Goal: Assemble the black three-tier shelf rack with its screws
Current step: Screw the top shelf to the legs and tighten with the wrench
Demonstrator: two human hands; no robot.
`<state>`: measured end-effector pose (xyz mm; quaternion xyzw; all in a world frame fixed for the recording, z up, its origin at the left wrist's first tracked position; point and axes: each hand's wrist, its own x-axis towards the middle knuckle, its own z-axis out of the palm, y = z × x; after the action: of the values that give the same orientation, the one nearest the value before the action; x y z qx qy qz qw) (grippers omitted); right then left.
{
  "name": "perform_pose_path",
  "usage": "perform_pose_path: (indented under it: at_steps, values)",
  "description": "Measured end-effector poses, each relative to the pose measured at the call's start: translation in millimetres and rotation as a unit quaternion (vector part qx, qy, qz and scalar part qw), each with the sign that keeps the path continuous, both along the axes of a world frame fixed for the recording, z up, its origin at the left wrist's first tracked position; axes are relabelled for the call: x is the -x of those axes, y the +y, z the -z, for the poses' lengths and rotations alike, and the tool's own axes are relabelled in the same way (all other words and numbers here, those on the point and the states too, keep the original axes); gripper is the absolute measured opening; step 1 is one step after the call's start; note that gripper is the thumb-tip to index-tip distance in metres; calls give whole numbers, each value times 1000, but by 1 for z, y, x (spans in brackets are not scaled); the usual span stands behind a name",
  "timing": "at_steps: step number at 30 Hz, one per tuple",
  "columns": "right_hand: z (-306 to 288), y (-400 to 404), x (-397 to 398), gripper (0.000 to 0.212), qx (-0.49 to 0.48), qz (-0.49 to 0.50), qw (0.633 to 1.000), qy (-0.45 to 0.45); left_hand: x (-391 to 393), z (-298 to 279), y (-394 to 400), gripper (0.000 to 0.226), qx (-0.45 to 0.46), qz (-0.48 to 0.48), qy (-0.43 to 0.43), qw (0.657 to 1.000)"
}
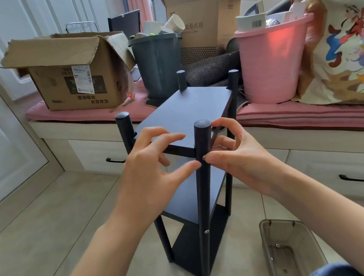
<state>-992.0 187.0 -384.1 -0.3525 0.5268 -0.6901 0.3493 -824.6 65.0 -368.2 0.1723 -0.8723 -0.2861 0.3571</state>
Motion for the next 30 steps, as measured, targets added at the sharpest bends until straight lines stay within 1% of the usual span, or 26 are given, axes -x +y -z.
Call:
perform_pose_path:
  at_steps: [2,4,6,9,11,13,15,19,21,23,26,28,30]
  values:
    - [0,-1,-1,71,5,-3,1000,-3,2,0,2,70,-11,28,-26,999]
    - [0,-2,-3,69,13,-11,1000,-10,6,0,5,72,-26,54,-38,998]
    - [0,-1,-5,65,15,-18,1000,-15,11,1,7,65,-48,72,-18,996]
    - [-3,0,-6,51,17,-19,999,-29,16,0,7,47,-101,88,31,991]
    - [-5,1,-7,41,11,-8,999,-34,16,0,7,45,-140,100,43,984]
    - [-6,0,-8,41,3,9,999,-31,16,0,6,42,-169,111,53,978]
    - [-6,-1,-9,38,3,26,999,-26,16,2,5,41,-175,106,58,977]
    - [-5,0,-13,19,20,32,998,-40,11,1,1,40,-169,102,46,979]
    - [-5,1,-14,18,19,19,999,-43,8,0,-3,43,-173,111,44,978]
    - [-6,2,-14,23,8,1,999,-37,5,0,-5,40,-182,117,52,975]
    - [-6,8,-11,27,-21,-18,1000,12,5,1,-6,36,-187,114,64,973]
    - [-7,14,-6,26,-36,-7,998,46,5,2,-7,35,-189,107,65,974]
    - [-5,22,4,26,-50,13,997,60,5,1,-7,34,-190,102,67,974]
